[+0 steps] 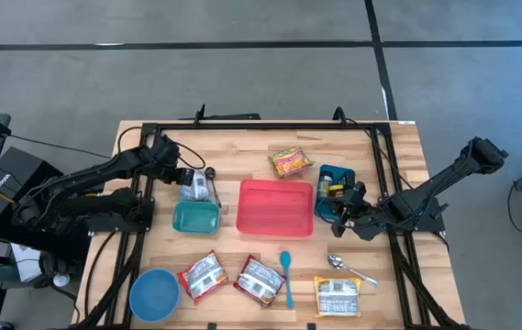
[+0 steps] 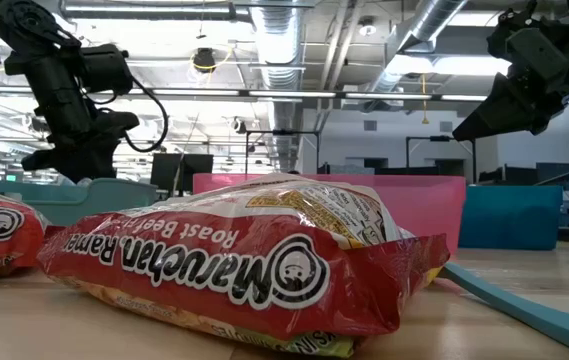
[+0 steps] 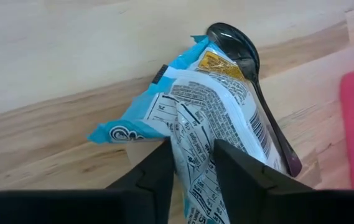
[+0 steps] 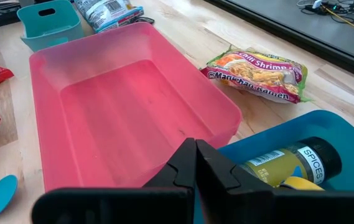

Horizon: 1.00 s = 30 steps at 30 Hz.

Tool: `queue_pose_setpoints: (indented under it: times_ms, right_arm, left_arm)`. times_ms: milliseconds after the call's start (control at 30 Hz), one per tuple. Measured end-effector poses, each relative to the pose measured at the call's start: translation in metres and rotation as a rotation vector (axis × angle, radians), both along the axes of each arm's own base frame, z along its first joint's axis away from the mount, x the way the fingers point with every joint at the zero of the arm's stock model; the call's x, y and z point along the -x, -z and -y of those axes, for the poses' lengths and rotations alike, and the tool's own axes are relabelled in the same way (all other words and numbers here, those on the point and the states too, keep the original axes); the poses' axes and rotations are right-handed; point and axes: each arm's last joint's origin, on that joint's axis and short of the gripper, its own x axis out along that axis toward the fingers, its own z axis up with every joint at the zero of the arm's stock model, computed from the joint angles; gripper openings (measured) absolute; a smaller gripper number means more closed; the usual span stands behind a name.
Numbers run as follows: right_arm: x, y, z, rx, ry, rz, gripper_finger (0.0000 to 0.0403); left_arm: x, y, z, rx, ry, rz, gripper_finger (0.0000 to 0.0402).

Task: Pick & Place Food Item
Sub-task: Put the blue noodle pack into the red bin

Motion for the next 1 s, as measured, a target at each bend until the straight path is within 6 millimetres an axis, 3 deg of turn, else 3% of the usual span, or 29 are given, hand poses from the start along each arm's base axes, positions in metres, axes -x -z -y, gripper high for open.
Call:
queue_pose_setpoints:
  times_ms: [567,1000]
  right_arm:
    - [0.0,0.0,0.0,0.0,0.0,0.0,0.0]
    - [0.0,0.0,0.0,0.0,0.0,0.0,0.0]
  left_arm:
    - [-0.0001,-0.0001,-0.0001,-0.027,0.058,-0.012,0.0006]
    - [-0.0013,-0.0012,-0.0011,-0.051,0.079,-0.002,0.0]
